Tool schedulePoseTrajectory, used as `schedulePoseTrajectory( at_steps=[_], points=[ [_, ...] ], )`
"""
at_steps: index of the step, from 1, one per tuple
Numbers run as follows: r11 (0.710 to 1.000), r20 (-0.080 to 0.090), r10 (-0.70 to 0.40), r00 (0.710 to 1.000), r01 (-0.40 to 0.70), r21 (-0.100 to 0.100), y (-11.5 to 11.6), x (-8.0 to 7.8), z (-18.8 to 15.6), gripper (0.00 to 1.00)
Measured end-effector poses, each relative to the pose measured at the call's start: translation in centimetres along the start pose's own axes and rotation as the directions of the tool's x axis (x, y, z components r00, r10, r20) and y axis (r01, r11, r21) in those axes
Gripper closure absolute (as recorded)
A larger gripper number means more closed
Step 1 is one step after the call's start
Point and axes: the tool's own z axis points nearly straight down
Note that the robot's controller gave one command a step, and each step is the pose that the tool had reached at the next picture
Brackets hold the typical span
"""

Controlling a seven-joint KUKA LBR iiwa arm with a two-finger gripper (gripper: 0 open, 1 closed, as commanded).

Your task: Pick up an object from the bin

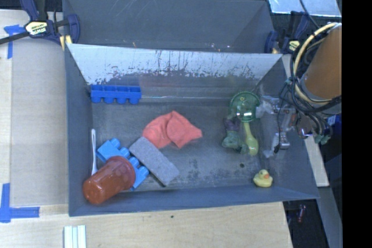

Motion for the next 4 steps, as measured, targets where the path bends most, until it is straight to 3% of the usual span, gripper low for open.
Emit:
schedulePoseTrajectory(
  at_steps=[1, 2, 3, 4],
  points=[
    [1.000, 0.008, -0.003, 1.000, 0.003, 0.002, 0.1, -0.2, -0.5, 0.00],
    [1.000, 0.010, 0.026, 1.000, -0.026, 0.001, 6.4, -1.8, -0.2, 0.00],
    [0.999, 0.015, -0.047, 0.999, 0.047, 0.005, 9.9, -3.7, 1.4, 0.00],
    [0.999, 0.021, -0.034, 0.999, 0.034, 0.002, 15.4, -6.8, 5.1, 0.00]
  ],
)
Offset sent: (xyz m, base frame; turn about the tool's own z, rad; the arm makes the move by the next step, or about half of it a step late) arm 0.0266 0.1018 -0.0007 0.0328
